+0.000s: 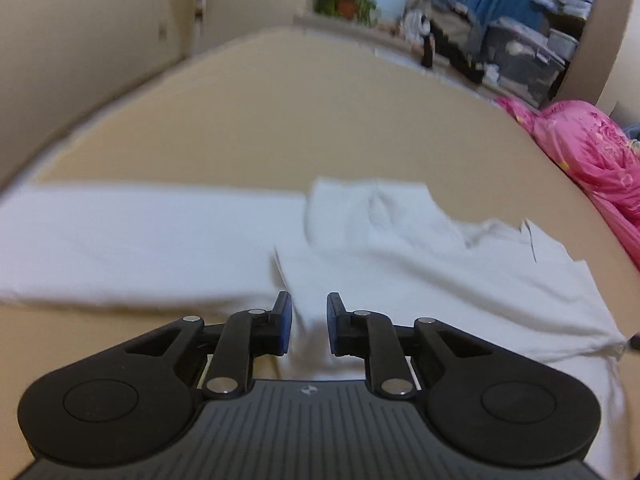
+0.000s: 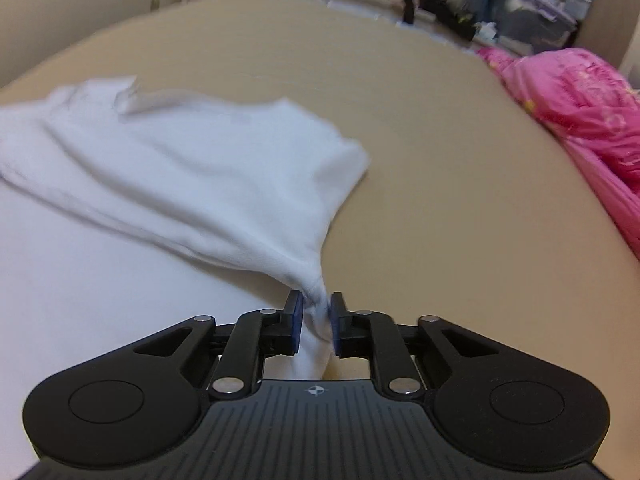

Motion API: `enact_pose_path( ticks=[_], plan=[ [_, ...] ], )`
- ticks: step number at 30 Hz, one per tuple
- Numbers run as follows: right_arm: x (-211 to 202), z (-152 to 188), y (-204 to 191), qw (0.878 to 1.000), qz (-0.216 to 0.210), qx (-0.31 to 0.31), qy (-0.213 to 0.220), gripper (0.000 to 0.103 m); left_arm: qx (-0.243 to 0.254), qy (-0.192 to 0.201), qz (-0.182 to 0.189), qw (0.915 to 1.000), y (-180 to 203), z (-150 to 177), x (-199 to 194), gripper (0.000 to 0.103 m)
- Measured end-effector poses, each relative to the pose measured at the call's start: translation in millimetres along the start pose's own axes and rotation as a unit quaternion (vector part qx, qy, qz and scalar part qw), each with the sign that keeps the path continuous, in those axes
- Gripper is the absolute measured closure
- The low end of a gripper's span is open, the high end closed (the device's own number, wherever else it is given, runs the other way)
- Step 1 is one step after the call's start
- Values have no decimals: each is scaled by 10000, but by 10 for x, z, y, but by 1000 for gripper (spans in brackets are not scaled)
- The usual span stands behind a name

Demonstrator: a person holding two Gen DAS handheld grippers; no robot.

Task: Fold small clothes
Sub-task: 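Release the folded side with the right gripper and smooth it flat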

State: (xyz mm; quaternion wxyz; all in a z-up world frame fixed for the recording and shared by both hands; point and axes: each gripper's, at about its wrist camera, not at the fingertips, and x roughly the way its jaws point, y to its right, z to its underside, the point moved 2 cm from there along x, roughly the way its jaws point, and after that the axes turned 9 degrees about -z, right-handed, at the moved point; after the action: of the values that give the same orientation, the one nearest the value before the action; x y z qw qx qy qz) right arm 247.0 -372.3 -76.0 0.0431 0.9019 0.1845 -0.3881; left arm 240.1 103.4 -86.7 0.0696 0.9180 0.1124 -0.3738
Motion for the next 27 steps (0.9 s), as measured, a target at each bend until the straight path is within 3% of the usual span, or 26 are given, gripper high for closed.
enact_pose_path(
  ticks=[3,6,9,12,13,19,23,27],
  plan=[
    [-201,-96,62,9955,-448,483,677,73,137,211,271,9993,115,18,-110,79],
    [-89,-95,148,9913,-475,886,851,73,178,-91,422,9989,212,160,57,79],
    [230,37,240,9901,-347,1287,448,72,278,-693,-42,9972,211,311,322,85],
    [537,187,260,9910,-74,1315,-215,72,199,-622,60,9978,225,284,287,80],
    [564,194,239,9926,-19,1201,-188,72,167,-608,119,9979,229,277,283,76],
    [536,165,94,9966,202,772,-194,70,35,-575,-11,9983,175,235,316,76],
    [370,66,20,9974,202,650,236,70,-196,-421,42,9989,57,184,209,76],
    [431,53,-6,9982,116,570,154,70,34,-641,42,9979,79,265,316,77]
  ],
)
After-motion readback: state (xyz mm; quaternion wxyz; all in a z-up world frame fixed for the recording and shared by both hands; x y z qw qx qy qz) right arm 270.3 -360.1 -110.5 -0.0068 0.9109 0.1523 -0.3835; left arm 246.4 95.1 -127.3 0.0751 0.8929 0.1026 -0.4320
